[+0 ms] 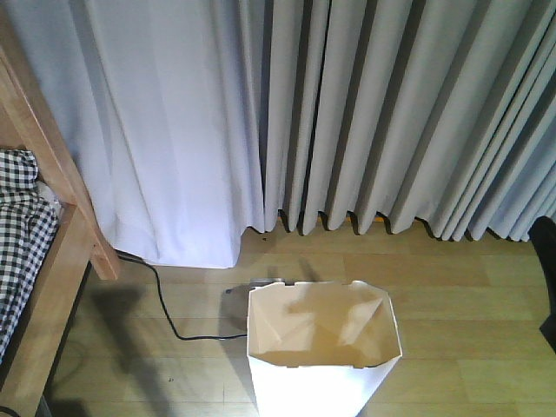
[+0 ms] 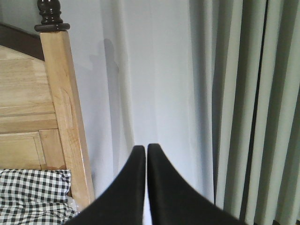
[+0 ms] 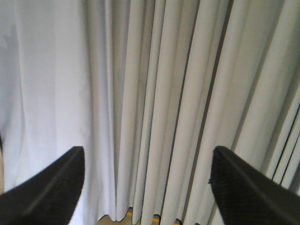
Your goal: Move trash bin to bedside with robot
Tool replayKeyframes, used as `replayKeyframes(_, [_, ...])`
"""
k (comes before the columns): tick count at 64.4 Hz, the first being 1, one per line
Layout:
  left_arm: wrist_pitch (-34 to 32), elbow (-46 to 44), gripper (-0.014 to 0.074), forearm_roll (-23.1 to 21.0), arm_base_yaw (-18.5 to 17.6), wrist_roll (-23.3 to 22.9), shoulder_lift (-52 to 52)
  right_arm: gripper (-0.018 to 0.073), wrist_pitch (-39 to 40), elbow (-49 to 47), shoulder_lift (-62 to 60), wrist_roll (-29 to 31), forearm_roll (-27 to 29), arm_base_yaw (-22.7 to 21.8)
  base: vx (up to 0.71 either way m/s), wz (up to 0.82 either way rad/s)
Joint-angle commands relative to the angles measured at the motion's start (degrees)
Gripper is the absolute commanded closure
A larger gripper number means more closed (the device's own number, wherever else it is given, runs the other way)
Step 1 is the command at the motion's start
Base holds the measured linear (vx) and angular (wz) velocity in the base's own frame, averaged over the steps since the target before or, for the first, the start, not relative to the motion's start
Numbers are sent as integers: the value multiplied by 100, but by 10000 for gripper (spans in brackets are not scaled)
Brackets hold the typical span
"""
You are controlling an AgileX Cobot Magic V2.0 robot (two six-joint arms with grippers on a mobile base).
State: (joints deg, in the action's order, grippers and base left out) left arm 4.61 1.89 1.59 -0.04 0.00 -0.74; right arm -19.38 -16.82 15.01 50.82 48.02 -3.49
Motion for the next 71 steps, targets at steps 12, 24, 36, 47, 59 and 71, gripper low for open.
replayKeyframes(12, [-427,67,603,-54,-37,-79,-85,364,307,-144,46,42,13,4,0,0])
replayKeyframes(24, [-427,67,603,-54,-37,-79,-85,571,314,-144,46,42,24,4,0,0])
replayKeyframes(36, [-427,67,603,-54,-37,-79,-85,567,308,-144,46,42,60,4,0,0])
replayKeyframes(47, [-427,67,603,-54,-37,-79,-85,567,308,-144,46,42,60,4,0,0])
replayKeyframes(59, [-427,67,603,-54,-37,-79,-85,568,334,-144,46,71,55,4,0,0])
replayKeyframes(71, [-427,67,603,-54,-37,-79,-85,568,791,3,-77,-152,-410,-3,0,0])
